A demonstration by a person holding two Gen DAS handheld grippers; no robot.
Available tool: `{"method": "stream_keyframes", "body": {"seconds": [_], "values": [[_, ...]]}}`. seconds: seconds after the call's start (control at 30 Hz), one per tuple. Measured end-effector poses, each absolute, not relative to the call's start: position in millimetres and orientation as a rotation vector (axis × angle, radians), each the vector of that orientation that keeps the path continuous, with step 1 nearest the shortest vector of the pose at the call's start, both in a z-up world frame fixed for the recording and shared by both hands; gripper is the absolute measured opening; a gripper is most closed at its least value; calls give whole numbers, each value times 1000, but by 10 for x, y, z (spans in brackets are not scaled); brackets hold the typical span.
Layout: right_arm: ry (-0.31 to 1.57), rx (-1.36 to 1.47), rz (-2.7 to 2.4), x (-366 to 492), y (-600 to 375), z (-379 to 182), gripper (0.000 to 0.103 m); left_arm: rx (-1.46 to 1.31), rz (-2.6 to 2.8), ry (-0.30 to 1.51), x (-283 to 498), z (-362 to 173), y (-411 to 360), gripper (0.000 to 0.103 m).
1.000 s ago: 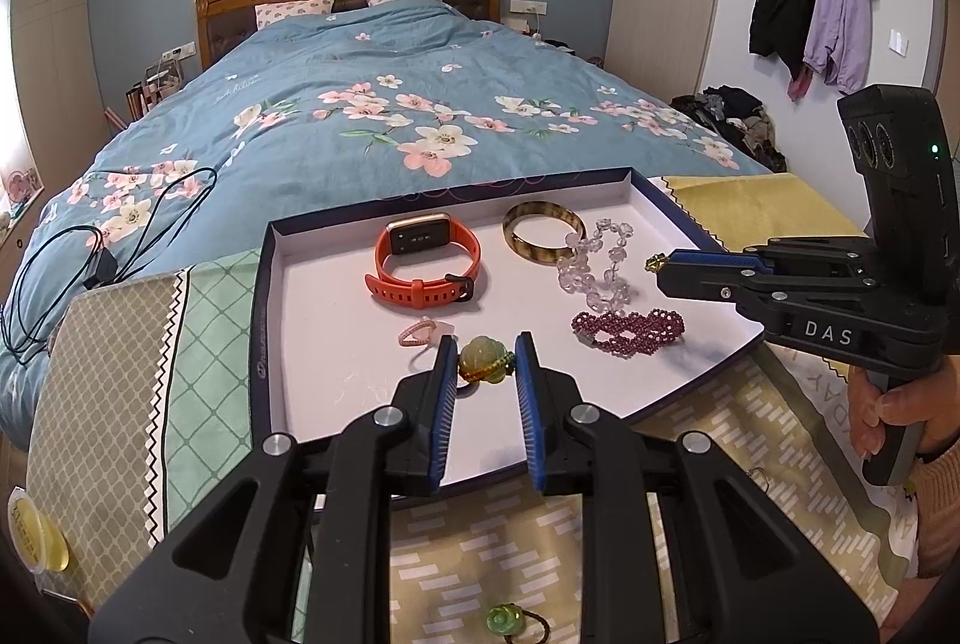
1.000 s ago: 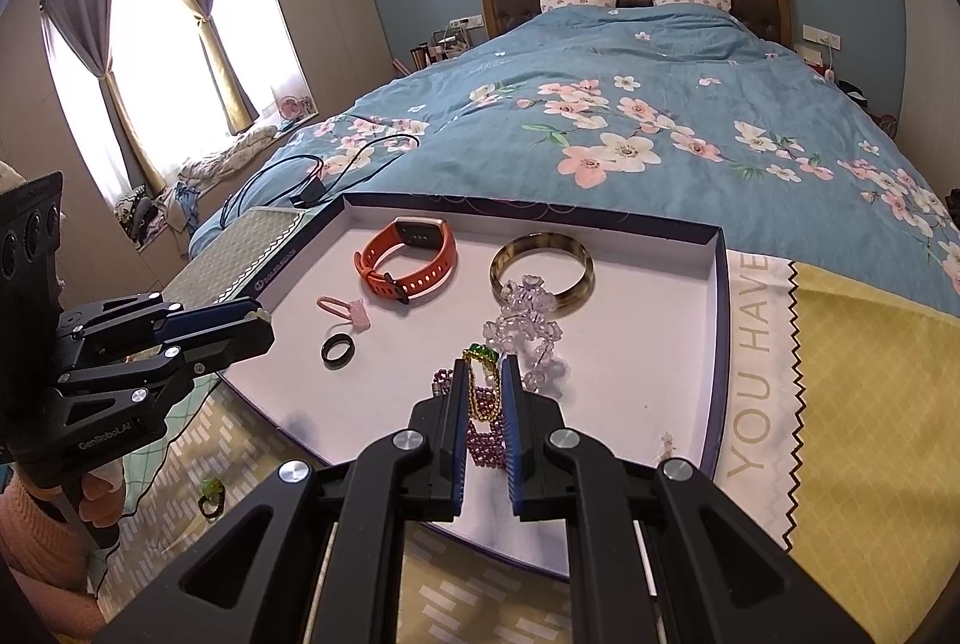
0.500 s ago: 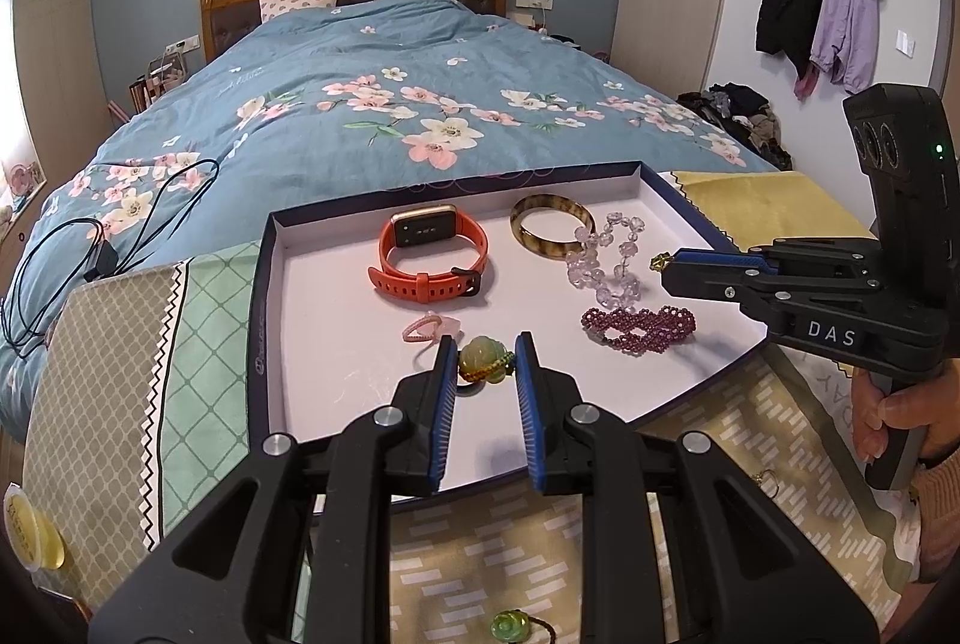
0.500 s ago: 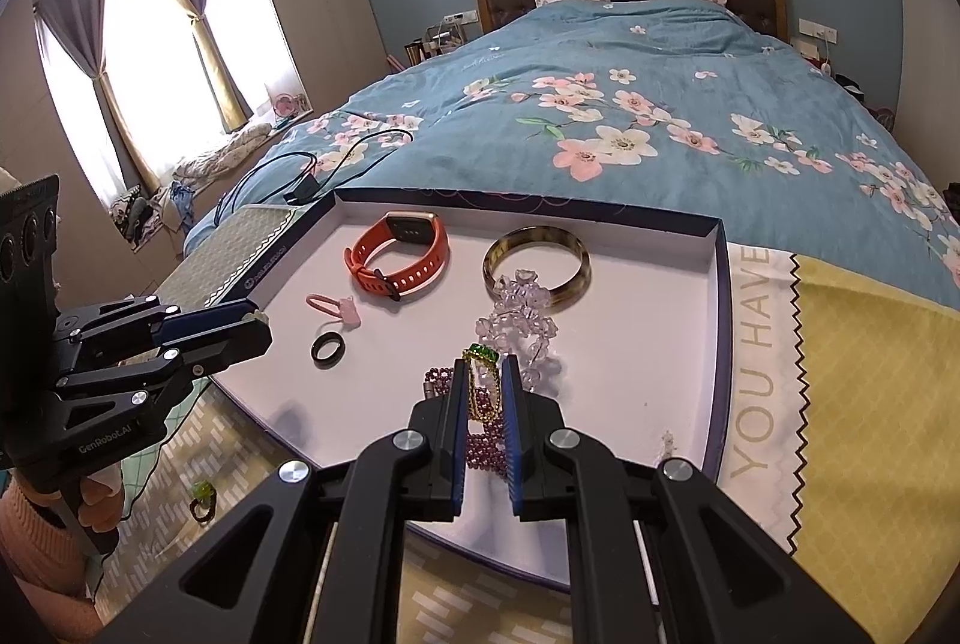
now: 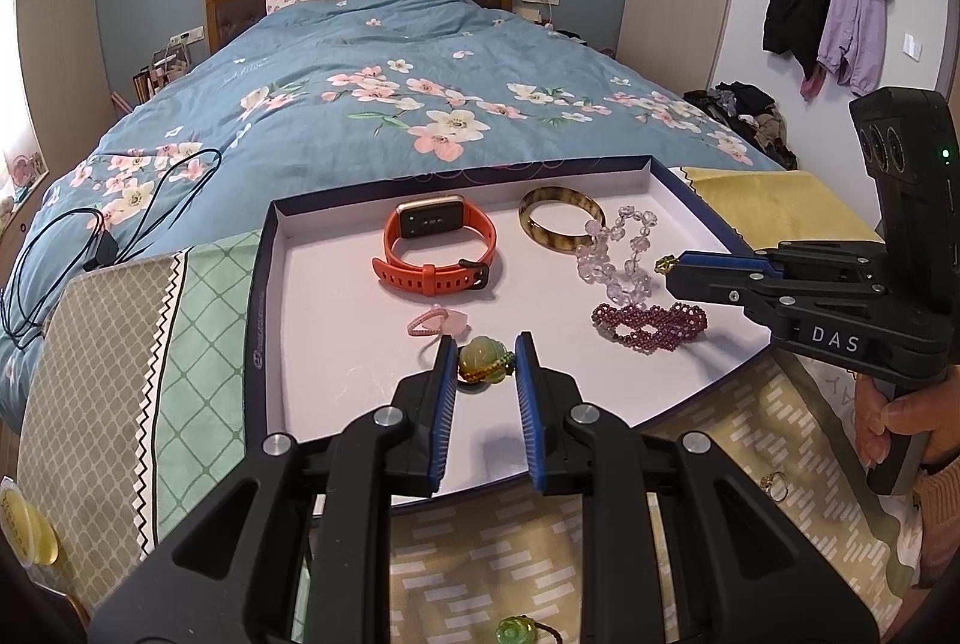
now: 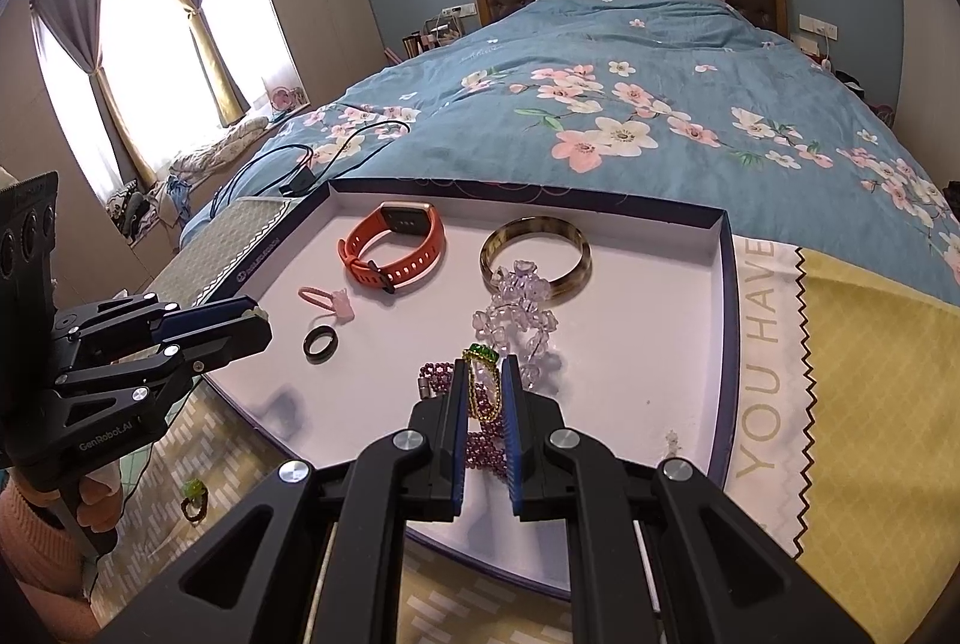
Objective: Organize jewelry
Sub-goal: 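Lower the gold ring into the box with the right tool while the left tool hovers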
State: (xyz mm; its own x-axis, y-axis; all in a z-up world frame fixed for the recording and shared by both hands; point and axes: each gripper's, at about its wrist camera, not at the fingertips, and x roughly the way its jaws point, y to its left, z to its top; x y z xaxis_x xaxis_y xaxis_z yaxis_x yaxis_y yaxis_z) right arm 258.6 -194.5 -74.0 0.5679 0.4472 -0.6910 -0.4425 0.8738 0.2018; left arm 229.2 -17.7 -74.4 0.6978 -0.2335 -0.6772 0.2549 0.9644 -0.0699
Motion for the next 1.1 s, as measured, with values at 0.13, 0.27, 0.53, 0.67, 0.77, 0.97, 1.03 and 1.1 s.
{"method": "stream_keyframes", "body": {"seconds": [0.13,0.27,0.53,0.67,0.77,0.97,1.03,1.1], "values": [[818,5,519,2600,-1940,-758,9,28,-272,753,2305,-754,-180,20],[822,3,515,2610,-1935,-772,9,27,-272,754,2305,-759,-174,20],[827,1,510,2633,-1921,-788,9,27,-269,755,2314,-761,-175,20],[828,0,510,2638,-1918,-794,9,25,-267,758,2322,-771,-170,20],[828,-1,509,2641,-1919,-797,9,25,-265,760,2328,-778,-165,20],[830,0,506,2647,-1930,-812,9,24,-261,767,2343,-808,-157,20],[830,1,507,2647,-1928,-811,9,25,-258,770,2357,-819,-161,20],[832,0,506,2652,-1929,-817,9,26,-256,774,2370,-824,-170,20]]}}
